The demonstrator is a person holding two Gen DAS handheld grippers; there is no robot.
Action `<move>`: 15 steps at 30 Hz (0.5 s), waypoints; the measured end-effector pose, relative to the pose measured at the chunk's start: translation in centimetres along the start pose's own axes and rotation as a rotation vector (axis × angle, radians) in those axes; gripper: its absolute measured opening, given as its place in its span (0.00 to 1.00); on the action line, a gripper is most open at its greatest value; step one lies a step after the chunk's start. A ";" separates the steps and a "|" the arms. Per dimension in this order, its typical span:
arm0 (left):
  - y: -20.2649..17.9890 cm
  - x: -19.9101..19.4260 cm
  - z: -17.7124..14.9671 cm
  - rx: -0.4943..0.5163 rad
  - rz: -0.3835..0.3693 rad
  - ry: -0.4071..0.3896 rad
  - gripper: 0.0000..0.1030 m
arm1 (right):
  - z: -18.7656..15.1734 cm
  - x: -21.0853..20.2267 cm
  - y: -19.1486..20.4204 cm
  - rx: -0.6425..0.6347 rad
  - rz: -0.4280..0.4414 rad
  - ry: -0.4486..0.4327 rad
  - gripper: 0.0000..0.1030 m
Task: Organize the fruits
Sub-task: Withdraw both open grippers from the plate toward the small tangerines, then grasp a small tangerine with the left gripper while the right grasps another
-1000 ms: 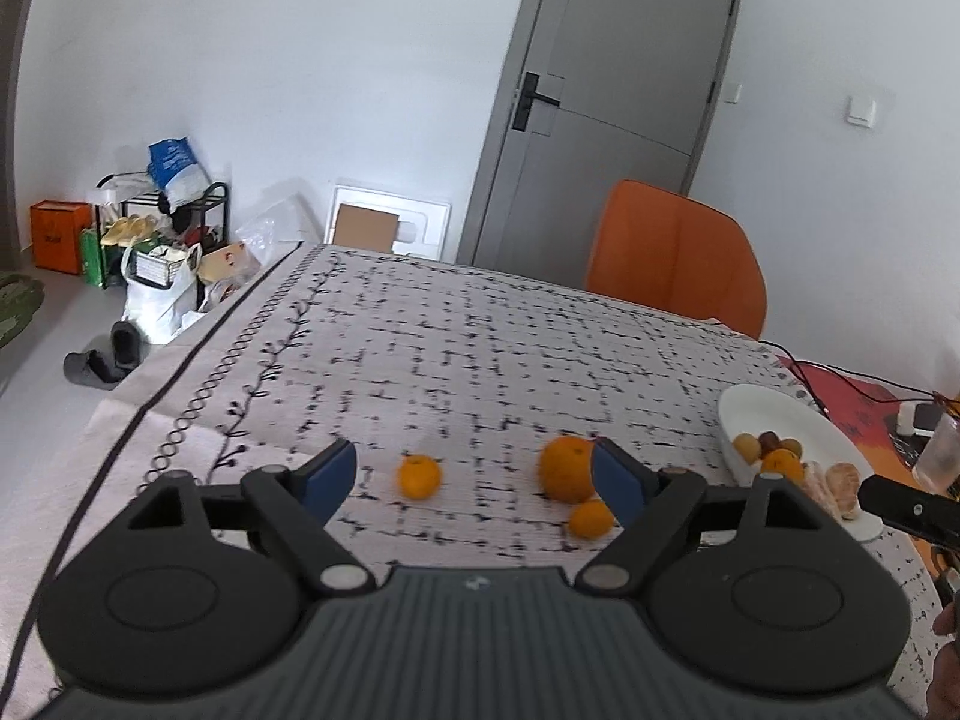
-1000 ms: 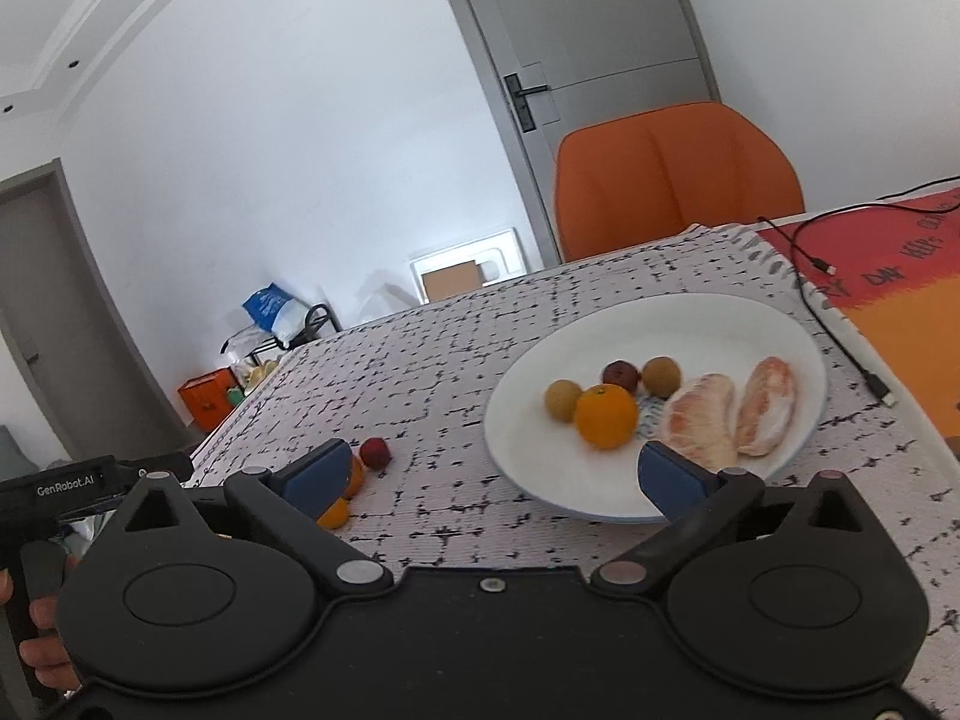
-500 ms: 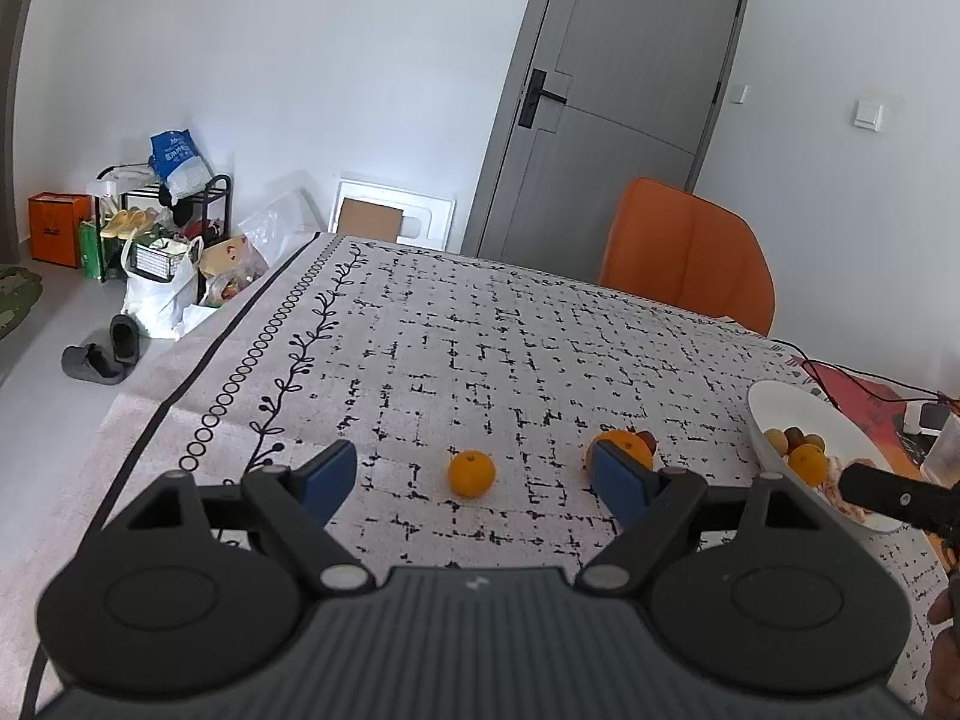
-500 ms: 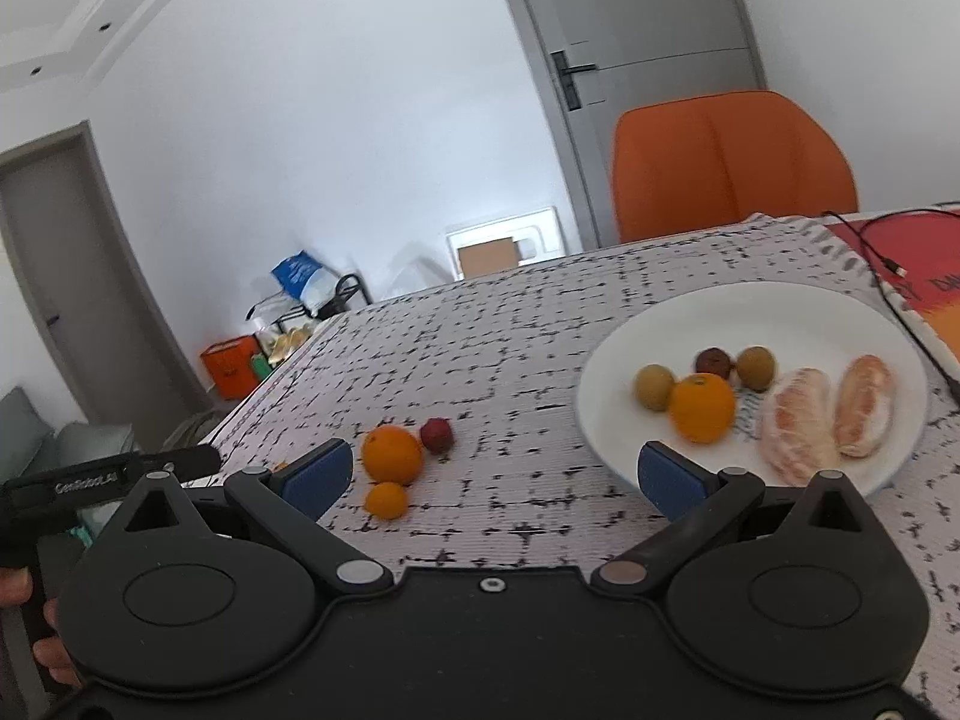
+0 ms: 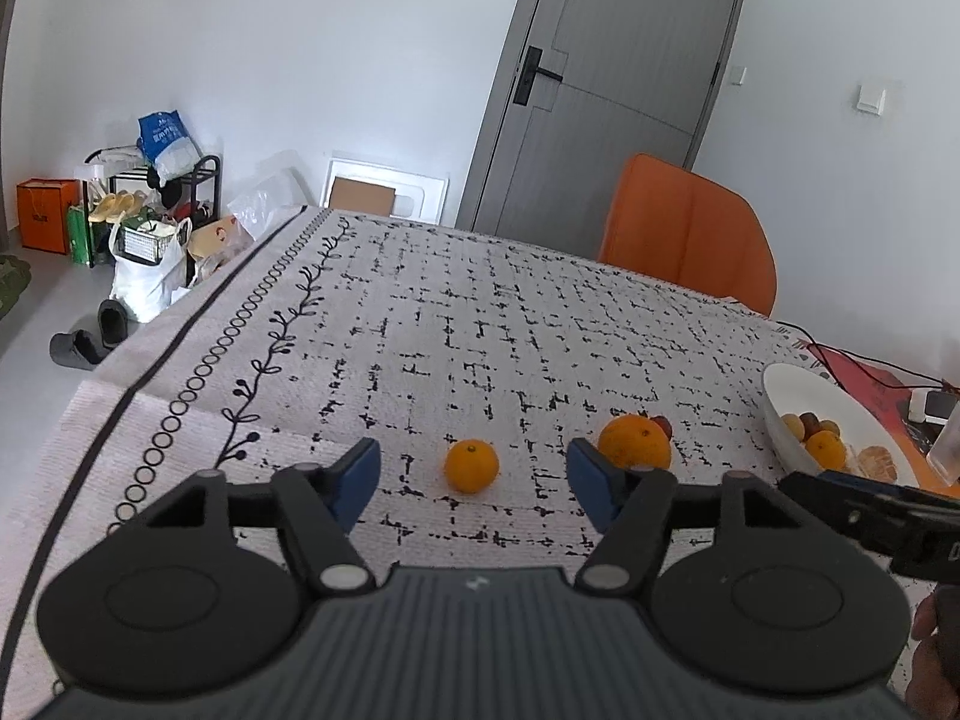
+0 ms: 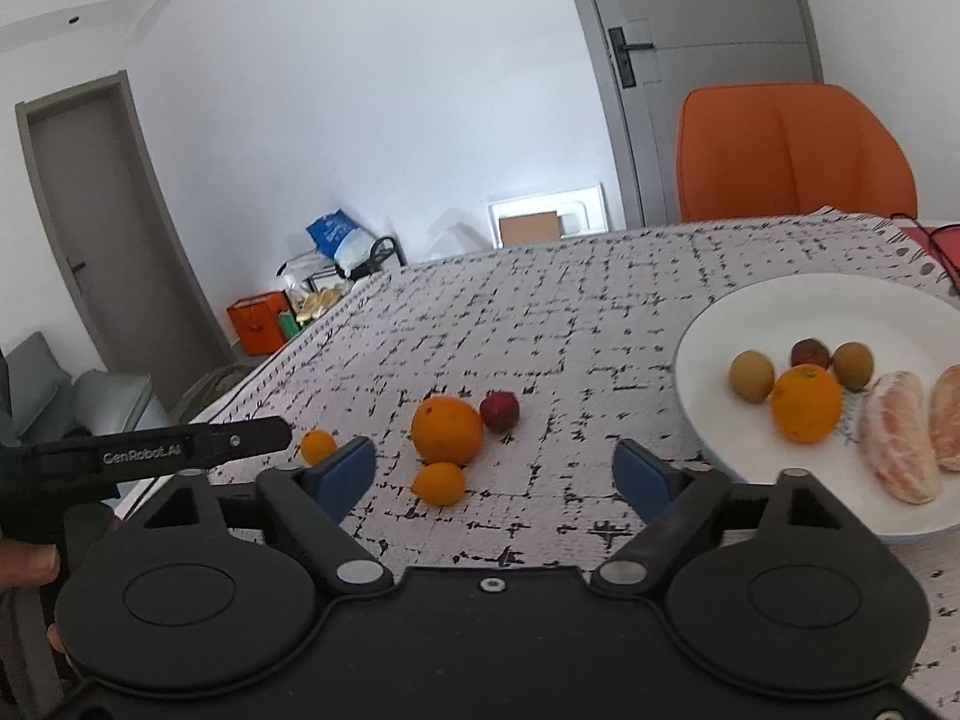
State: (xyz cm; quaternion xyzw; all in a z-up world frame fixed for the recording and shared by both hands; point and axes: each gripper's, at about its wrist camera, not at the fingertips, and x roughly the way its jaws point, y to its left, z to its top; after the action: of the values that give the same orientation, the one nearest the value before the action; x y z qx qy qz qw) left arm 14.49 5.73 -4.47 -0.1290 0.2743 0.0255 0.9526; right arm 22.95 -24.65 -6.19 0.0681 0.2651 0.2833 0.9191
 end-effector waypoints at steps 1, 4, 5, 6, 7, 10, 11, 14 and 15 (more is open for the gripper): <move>0.0 0.3 0.0 0.002 0.002 0.003 0.63 | 0.0 0.3 0.1 -0.001 0.001 0.007 0.77; 0.0 1.1 0.0 -0.002 0.010 0.016 0.56 | -0.2 1.1 0.4 -0.008 0.002 0.021 0.70; 0.0 1.5 0.1 -0.004 0.011 0.023 0.54 | -0.3 1.4 0.4 -0.006 0.004 0.026 0.68; 0.1 1.8 0.1 -0.007 0.012 0.027 0.51 | -0.3 1.7 0.4 -0.005 0.006 0.032 0.66; 0.2 2.1 0.1 -0.011 0.011 0.032 0.50 | -0.4 2.0 0.3 -0.003 0.006 0.036 0.63; 0.4 2.9 0.1 -0.021 0.014 0.045 0.47 | -0.4 2.7 0.4 0.006 0.009 0.051 0.61; 0.4 3.2 0.0 -0.024 0.014 0.051 0.46 | -0.5 2.9 0.4 0.008 0.009 0.056 0.60; 0.6 3.9 -0.1 -0.024 0.010 0.064 0.41 | -0.5 3.5 0.7 0.005 0.010 0.069 0.59; 0.5 4.0 -0.1 -0.016 0.011 0.060 0.40 | -0.6 3.8 0.8 0.003 0.011 0.075 0.59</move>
State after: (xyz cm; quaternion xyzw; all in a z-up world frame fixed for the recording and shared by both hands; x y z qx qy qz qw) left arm 17.72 6.11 -6.79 -0.1356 0.3031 0.0292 0.9428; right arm 24.92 -21.93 -8.15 0.0604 0.2995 0.2901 0.9069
